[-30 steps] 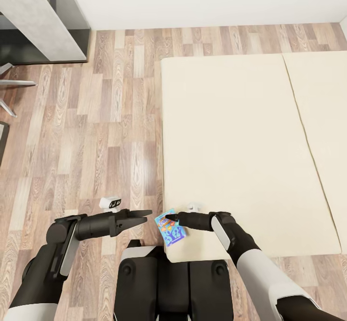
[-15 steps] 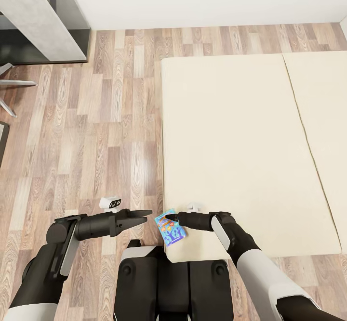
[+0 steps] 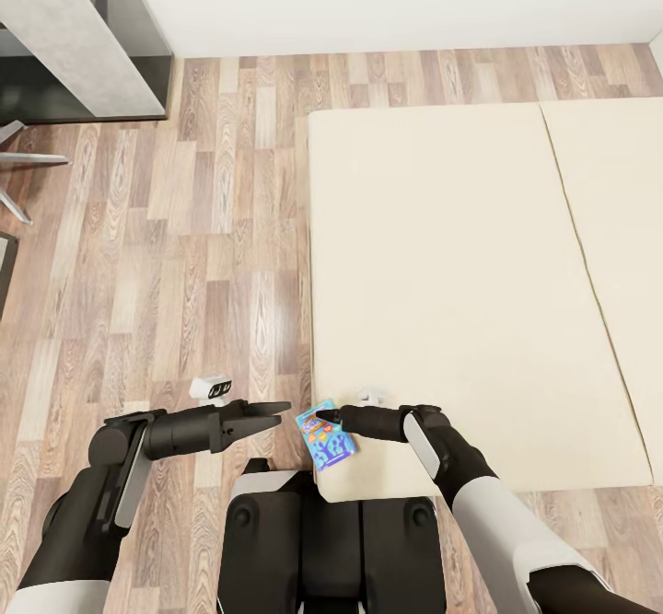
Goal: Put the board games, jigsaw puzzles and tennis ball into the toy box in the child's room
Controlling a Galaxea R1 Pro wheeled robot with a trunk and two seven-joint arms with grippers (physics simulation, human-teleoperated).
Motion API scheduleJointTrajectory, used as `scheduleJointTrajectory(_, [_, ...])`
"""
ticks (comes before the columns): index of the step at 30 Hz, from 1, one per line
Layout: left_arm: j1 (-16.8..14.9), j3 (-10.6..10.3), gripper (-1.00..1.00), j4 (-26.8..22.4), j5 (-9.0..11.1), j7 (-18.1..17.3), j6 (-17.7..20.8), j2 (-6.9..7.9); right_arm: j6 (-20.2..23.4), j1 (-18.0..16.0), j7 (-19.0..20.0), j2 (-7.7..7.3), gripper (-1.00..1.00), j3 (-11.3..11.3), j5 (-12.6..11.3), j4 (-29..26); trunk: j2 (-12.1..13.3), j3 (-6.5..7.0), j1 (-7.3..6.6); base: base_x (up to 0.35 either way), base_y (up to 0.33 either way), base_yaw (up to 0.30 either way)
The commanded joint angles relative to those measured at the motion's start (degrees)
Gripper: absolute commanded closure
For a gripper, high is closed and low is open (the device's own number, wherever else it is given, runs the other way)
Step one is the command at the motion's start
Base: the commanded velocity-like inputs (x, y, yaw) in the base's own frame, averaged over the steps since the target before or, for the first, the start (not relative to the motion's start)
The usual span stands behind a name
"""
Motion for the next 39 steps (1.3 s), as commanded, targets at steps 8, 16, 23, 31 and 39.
scheduleJointTrajectory(8, [-0.01, 0.00, -1.00, -0.01, -0.01, -0.21, 0.61, 0.02, 0.32, -0.01, -0.09, -0.07, -1.00, 0.05, -0.32, -0.18, -0.09, -0.04, 0.03, 0.000, 0.000, 0.000])
scheduleJointTrajectory(16, [-0.01, 0.00, -1.00, -0.01, -0.01, -0.20, 0.61, 0.03, 0.31, -0.01, -0.09, -0.03, -1.00, 0.05, -0.30, -0.31, -0.09, 0.53, 0.03, 0.000, 0.000, 0.000])
scheduleJointTrajectory(23, [-0.01, 0.00, -1.00, -0.01, -0.01, -0.19, 0.61, 0.04, 0.29, -0.01, -0.09, -0.06, -1.00, 0.05, -0.32, -0.32, -0.09, 1.16, 0.03, 0.000, 0.000, 0.000])
scheduleJointTrajectory(31, [-0.01, 0.00, -1.00, -0.01, -0.01, -0.22, 0.61, 0.03, 0.25, -0.01, -0.09, -0.09, -1.00, 0.05, -0.30, -0.32, -0.09, 1.90, 0.03, 0.000, 0.000, 0.000])
scheduleJointTrajectory(39, [-0.01, 0.00, -1.00, -0.01, -0.01, -0.19, 0.61, 0.02, 0.22, -0.01, -0.09, -0.10, -1.00, 0.05, -0.28, -0.32, -0.09, 2.61, 0.03, 0.000, 0.000, 0.000])
